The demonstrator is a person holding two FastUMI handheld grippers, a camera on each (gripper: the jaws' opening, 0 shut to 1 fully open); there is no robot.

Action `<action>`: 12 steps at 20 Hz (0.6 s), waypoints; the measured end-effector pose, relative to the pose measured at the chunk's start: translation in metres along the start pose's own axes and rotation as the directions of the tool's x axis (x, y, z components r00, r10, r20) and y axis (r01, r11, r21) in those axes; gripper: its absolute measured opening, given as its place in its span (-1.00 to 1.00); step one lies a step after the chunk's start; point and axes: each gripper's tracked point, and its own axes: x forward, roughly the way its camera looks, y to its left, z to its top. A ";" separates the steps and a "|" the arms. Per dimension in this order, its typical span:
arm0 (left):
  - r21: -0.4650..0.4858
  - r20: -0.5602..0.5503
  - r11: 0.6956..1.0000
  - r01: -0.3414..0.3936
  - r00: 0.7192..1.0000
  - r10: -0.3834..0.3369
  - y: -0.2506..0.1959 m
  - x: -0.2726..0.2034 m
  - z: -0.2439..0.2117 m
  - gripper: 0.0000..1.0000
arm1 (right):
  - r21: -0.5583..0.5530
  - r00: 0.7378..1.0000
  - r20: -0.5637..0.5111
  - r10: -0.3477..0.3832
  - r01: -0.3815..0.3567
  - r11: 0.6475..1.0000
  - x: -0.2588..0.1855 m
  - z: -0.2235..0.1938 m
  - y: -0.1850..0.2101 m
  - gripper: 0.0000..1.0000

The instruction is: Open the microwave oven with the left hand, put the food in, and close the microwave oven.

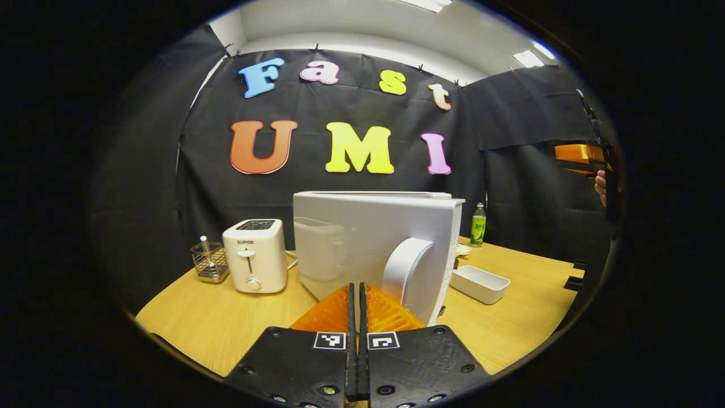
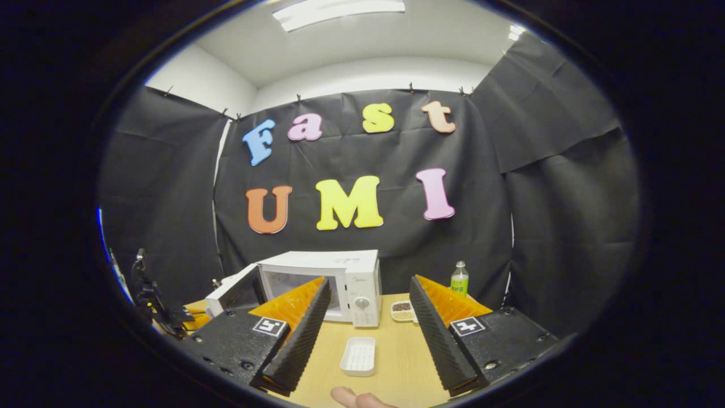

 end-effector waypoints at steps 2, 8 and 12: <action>-0.004 -0.001 0.999 0.033 0.999 -0.033 -0.013 0.016 -0.002 -1.00 | -0.012 1.000 0.003 -0.022 0.022 1.000 -0.003 -0.001 -0.011 0.80; 0.023 -0.009 0.989 0.143 0.990 -0.143 -0.059 0.063 -0.005 -1.00 | -0.001 0.998 0.032 -0.061 0.061 0.998 -0.018 0.006 -0.035 0.81; 0.014 -0.002 0.988 0.155 0.988 -0.155 -0.079 0.096 -0.003 -1.00 | 0.021 0.997 0.051 -0.064 0.063 0.998 -0.029 0.011 -0.048 0.80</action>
